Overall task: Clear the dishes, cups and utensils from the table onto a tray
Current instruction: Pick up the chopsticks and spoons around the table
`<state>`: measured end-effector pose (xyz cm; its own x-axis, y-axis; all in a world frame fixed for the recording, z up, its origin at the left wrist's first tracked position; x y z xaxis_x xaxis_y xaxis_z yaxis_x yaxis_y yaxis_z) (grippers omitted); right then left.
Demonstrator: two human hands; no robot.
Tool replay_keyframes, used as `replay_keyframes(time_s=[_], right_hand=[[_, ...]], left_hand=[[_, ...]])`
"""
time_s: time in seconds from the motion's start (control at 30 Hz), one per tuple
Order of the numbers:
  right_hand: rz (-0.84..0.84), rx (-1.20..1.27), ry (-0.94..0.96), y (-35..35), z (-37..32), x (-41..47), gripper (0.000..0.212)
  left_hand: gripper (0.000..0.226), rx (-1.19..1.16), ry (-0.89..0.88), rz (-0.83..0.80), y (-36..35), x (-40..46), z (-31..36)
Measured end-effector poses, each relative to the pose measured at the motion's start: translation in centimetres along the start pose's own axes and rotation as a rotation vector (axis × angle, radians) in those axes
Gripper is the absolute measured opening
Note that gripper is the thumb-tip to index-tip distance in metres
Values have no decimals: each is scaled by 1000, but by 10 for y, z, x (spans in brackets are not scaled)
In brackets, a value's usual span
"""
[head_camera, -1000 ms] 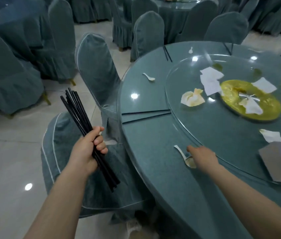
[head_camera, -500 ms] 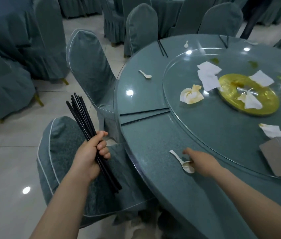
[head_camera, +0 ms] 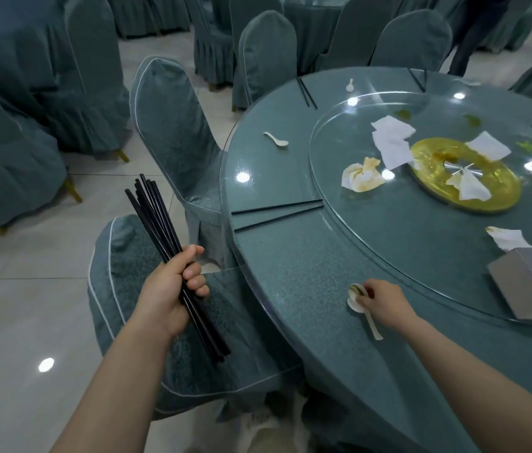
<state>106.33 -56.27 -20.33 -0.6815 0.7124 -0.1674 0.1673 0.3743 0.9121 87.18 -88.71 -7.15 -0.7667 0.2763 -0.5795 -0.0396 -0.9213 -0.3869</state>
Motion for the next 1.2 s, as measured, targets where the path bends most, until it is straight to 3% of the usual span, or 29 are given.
replay_keyframes(time_s=[0.13, 0.3, 0.37, 0.43, 0.47, 0.53, 0.6, 0.87, 1.1, 1.2], right_hand=[[-102, -186, 113, 9, 0, 2, 8], [-161, -242, 57, 6, 6, 0, 50], [-183, -263, 61, -1, 4, -2, 38], [-147, -280, 54, -4, 0, -7, 12], [-130, -262, 32, -5, -1, -10, 7], [-92, -199, -4, -8, -7, -14, 24], [-44, -95, -36, -7, -17, -20, 26], [166, 489, -109, 14, -85, -42, 7], [256, 367, -58, 24, -133, -56, 26], [275, 395, -73, 25, -137, -53, 18]], left_hand=[[18, 10, 6, -2, 1, 0, -2], [18, 25, 26, -9, 0, 0, -3], [18, 31, 35, -7, 0, 1, -1], [18, 35, 38, -6, -1, 2, 1], [18, 31, 39, -8, -1, 2, 3], [18, 21, 38, -14, 0, 1, 5], [17, 18, 32, -24, 2, 0, 8], [21, -4, 29, -86, 10, -8, 26], [23, -69, 59, -146, 27, -12, 40], [20, -51, 49, -167, 28, -8, 43]])
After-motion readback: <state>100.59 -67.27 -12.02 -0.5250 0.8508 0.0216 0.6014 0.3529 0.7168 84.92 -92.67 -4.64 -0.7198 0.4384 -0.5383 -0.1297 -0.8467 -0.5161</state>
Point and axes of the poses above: each hand's wrist, its own x-axis towards the middle knuckle, its own y-axis out of the back of the hand, z = x × y, the point moved 2 cm from there along x, towards the middle knuckle, and after that the axes turned 10 degrees about z, right-handed, at the moved point
